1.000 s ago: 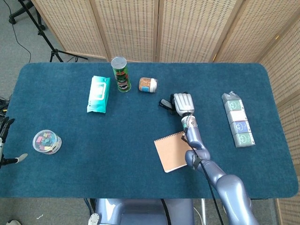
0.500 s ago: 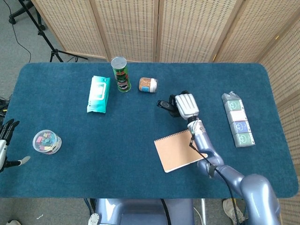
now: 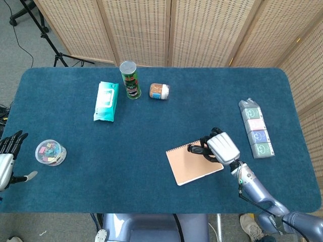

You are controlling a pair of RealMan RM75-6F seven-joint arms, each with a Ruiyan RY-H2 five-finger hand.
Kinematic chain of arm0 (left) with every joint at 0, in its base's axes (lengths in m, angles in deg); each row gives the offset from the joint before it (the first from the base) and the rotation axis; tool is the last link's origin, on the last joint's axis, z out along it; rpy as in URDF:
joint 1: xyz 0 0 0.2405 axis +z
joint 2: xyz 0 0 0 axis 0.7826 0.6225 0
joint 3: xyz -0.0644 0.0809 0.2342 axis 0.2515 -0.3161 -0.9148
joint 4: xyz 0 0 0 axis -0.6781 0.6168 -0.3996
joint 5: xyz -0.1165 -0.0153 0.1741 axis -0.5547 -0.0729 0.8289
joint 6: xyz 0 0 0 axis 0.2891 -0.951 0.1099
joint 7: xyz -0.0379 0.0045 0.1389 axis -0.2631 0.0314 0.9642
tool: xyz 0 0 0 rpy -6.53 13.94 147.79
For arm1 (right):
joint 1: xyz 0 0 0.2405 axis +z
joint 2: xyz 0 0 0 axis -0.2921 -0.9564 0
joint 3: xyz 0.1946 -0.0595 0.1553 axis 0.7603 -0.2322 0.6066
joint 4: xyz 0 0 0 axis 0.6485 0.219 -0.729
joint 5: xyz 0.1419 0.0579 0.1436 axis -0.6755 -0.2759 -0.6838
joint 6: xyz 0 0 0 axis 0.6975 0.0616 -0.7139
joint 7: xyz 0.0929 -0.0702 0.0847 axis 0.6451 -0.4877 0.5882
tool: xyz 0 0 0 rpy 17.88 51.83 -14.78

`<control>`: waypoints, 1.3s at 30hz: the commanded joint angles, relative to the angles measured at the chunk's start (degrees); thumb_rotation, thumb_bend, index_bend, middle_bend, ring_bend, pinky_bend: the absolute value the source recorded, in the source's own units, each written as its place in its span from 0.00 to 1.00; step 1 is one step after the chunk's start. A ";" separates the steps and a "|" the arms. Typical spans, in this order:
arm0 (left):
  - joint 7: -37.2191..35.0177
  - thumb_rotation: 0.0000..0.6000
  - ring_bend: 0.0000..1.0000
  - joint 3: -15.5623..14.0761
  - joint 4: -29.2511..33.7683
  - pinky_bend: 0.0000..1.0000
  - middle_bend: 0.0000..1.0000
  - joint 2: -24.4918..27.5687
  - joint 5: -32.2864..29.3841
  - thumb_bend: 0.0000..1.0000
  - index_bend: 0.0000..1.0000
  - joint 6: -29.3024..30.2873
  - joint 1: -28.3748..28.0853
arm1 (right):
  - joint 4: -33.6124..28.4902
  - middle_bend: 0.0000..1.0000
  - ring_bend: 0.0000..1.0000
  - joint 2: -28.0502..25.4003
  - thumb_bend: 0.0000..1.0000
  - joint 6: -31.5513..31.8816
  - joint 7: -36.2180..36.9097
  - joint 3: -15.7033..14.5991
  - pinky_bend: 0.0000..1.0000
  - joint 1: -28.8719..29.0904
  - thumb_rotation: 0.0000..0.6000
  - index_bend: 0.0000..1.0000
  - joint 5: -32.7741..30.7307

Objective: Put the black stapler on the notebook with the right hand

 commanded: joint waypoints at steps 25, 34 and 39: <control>1.27 1.00 0.00 -0.14 -0.07 0.00 0.00 -0.52 -0.64 0.00 0.00 -0.55 -0.41 | 4.54 0.57 0.51 11.40 0.49 -7.30 -2.51 2.55 0.28 0.86 1.00 0.54 -1.16; 1.03 1.00 0.00 0.01 -0.21 0.00 0.00 -0.46 -0.96 0.00 0.00 -0.57 -0.45 | -1.49 0.01 0.00 6.95 0.03 -11.15 0.24 2.66 0.06 1.45 1.00 0.18 -2.41; 1.02 1.00 0.00 -0.13 -0.11 0.00 0.00 -0.43 -0.61 0.00 0.00 -0.46 -0.43 | -6.96 0.01 0.00 3.37 0.03 -8.82 -0.34 2.91 0.06 0.47 1.00 0.18 -1.37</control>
